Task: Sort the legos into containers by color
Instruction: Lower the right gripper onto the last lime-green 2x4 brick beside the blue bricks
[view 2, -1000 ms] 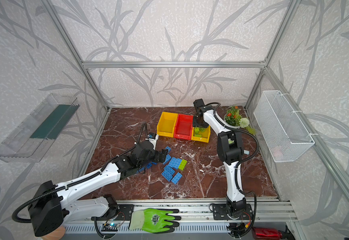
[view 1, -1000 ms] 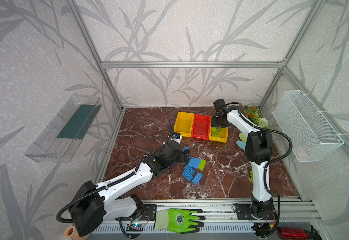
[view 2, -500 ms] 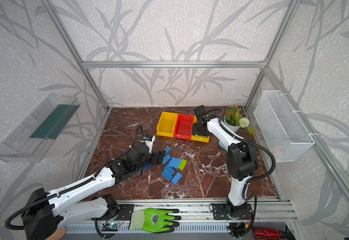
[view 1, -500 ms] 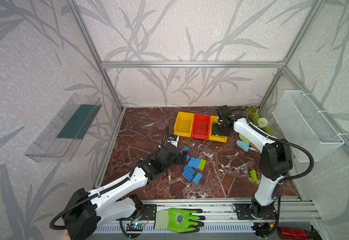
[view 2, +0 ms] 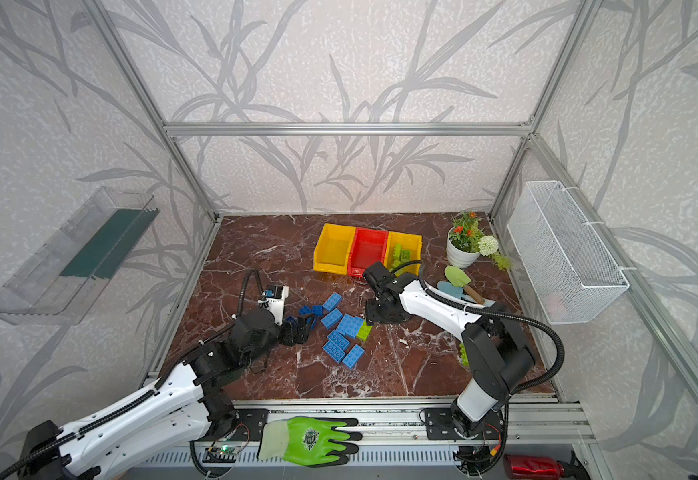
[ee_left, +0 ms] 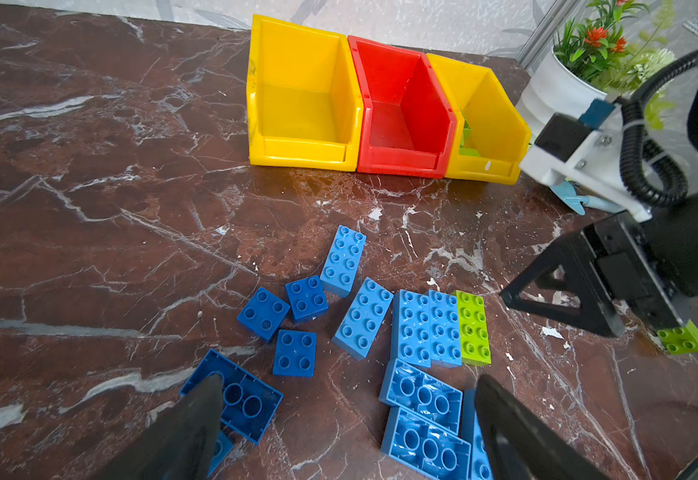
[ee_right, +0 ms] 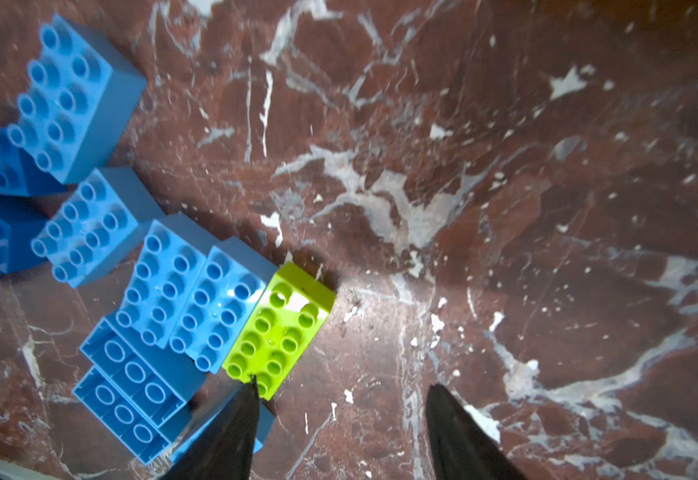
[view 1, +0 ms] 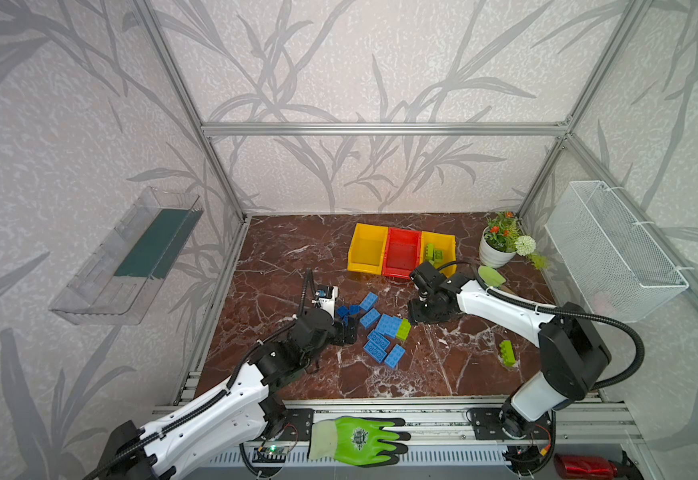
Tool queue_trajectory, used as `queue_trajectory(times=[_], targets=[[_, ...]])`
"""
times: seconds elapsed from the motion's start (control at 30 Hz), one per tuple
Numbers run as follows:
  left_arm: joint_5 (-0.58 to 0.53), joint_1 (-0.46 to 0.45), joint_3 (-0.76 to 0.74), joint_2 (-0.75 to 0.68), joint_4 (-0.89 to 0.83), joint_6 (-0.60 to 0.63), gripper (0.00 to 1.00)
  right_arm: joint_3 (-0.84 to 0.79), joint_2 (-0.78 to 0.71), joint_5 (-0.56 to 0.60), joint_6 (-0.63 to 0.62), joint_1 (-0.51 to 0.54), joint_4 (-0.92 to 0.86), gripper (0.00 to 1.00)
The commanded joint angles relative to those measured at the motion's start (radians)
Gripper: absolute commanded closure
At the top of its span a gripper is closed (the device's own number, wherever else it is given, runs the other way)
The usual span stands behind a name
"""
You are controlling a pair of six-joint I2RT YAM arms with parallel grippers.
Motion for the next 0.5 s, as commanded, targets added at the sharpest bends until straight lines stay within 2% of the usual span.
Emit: queue_trajectory(times=[0.0,0.23,0.47], targets=[[-0.012,-0.003,-0.021,-0.038,-0.028,-0.029,0.06,-0.027,-0.039,0.025,0.031,0.025,-0.010,0.35],[-0.006,-0.003,-0.033,-0.066,-0.045,-0.046,0.06,-0.081,-0.051,0.010,0.029,0.062,-0.007,0.35],[-0.014,-0.003,-0.033,-0.091,-0.065,-0.048,0.06,-0.087,0.000,-0.003,0.039,0.115,0.021,0.31]])
